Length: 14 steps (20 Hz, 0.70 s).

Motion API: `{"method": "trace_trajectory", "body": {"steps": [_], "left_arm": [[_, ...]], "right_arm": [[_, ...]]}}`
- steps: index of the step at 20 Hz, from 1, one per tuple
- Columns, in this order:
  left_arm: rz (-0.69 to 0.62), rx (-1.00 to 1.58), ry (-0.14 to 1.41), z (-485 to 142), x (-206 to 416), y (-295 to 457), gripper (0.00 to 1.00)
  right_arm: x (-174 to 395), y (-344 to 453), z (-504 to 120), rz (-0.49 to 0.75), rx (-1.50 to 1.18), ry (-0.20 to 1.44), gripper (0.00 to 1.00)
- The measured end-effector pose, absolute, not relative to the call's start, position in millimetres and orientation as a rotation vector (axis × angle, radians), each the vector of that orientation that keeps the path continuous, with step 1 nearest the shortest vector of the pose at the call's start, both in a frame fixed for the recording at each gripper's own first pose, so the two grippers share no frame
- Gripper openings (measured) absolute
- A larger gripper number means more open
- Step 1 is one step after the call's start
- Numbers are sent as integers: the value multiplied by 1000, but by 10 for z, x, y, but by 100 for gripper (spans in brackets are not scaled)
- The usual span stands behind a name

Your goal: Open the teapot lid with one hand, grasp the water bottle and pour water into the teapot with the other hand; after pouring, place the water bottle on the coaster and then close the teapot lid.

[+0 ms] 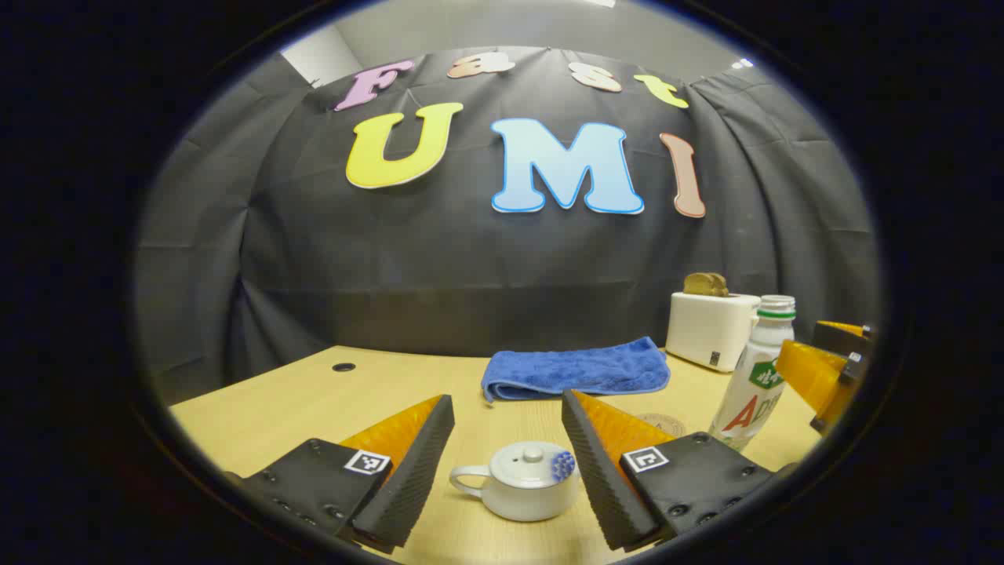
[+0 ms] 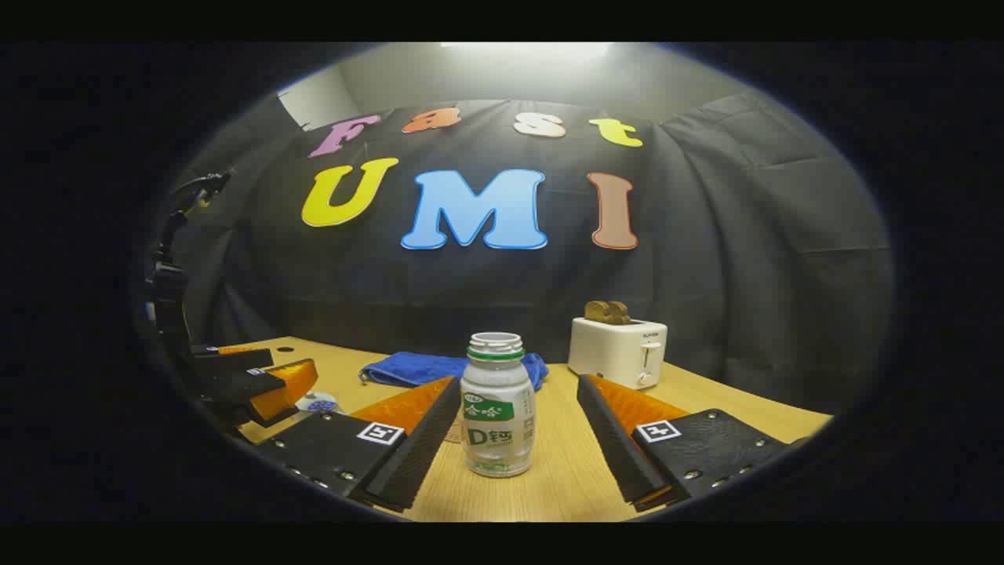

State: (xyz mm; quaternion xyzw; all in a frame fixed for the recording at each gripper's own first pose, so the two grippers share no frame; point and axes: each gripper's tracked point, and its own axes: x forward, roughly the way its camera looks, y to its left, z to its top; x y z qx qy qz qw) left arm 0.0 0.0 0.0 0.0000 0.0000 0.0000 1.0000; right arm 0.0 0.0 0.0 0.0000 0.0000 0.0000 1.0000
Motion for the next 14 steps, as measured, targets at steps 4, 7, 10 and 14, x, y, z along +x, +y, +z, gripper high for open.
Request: {"method": "trace_trajectory", "body": {"steps": [4, 7, 10, 14], "left_arm": [[-10, 5, 44, -189, 111, -37, 89], [-12, 4, 64, -266, 152, -38, 85], [-13, 11, 86, -348, 204, -49, 85], [-22, 14, 103, -385, 233, -81, 81]], "right_arm": [[13, -10, -52, 0, 9, 16, 92], [12, -19, -85, 2, 21, 26, 92], [16, -20, -95, 4, 25, 30, 92], [12, -26, -106, 4, 19, 32, 92]]}}
